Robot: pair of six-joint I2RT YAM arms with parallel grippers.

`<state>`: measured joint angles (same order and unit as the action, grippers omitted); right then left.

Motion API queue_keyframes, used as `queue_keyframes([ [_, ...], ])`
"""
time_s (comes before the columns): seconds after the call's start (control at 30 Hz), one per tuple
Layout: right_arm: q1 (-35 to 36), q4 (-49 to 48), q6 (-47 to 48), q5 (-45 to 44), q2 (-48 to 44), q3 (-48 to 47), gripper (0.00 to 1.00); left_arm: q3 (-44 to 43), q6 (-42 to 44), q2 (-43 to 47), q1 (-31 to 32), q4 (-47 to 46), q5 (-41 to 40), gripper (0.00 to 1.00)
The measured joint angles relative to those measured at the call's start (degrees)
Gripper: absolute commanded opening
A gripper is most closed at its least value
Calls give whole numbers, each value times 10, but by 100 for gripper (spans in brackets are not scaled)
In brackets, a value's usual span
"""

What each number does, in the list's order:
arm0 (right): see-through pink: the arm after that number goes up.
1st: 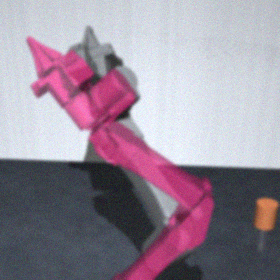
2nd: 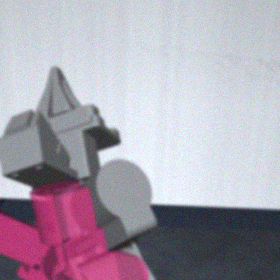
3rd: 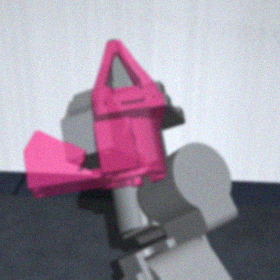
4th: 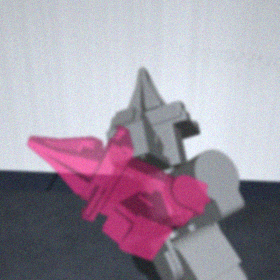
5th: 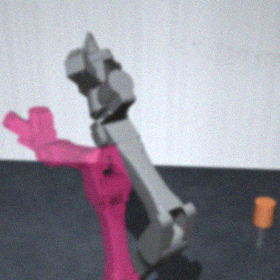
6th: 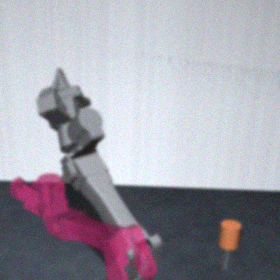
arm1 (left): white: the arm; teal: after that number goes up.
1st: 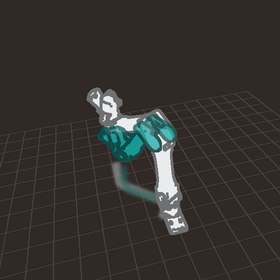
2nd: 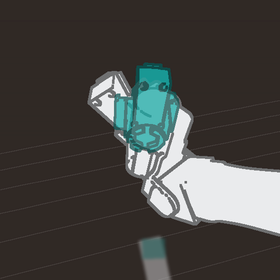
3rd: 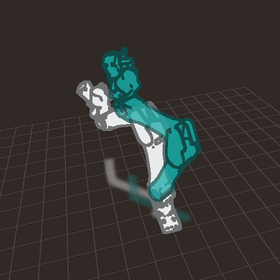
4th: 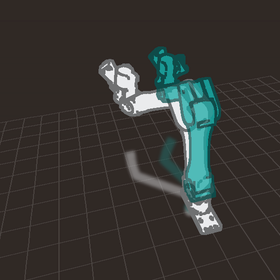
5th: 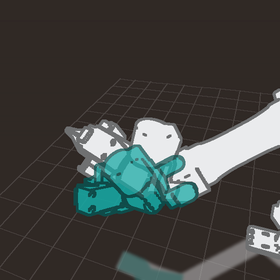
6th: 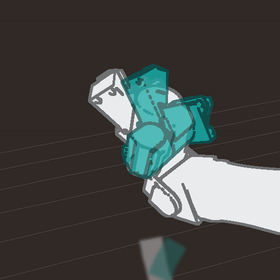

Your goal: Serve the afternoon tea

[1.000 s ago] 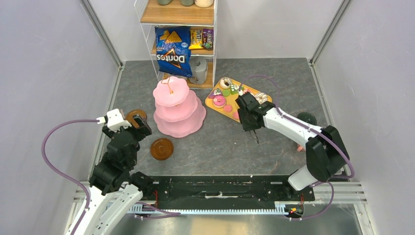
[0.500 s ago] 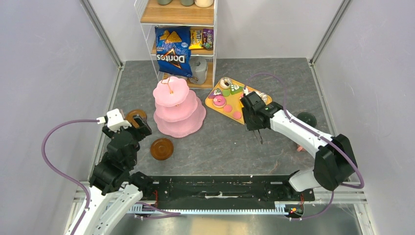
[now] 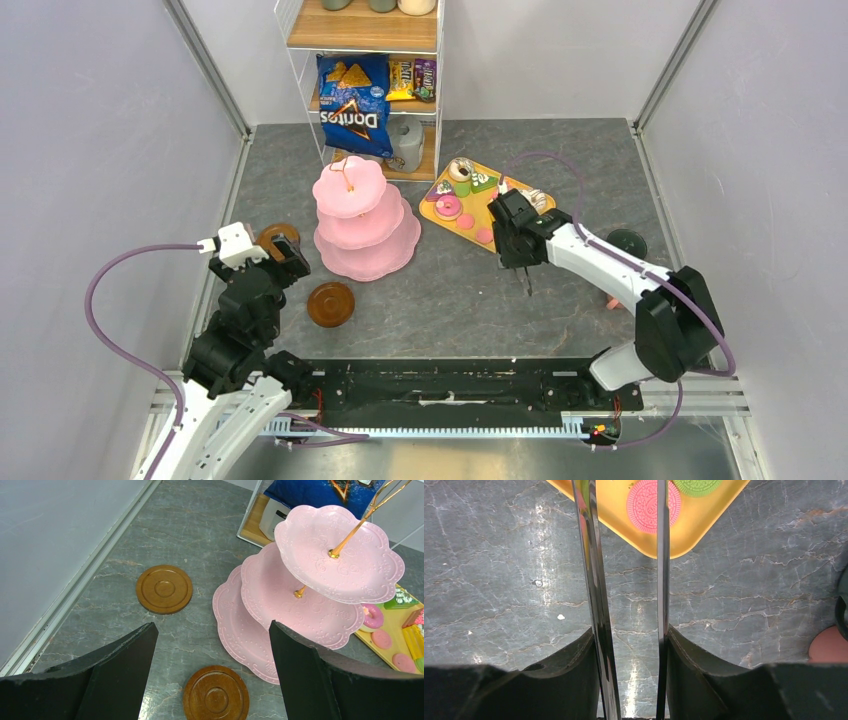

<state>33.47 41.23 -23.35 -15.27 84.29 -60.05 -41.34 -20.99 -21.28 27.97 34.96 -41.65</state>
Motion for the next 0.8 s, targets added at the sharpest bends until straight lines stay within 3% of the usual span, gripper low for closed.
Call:
queue_keyframes([
  [0.53, 0, -39, -12, -3, 62, 9, 50, 0, 0, 0, 0, 0, 0, 90],
  [0.8, -2, -46, -13, -16, 80, 9, 39, 0, 0, 0, 0, 0, 0, 90],
])
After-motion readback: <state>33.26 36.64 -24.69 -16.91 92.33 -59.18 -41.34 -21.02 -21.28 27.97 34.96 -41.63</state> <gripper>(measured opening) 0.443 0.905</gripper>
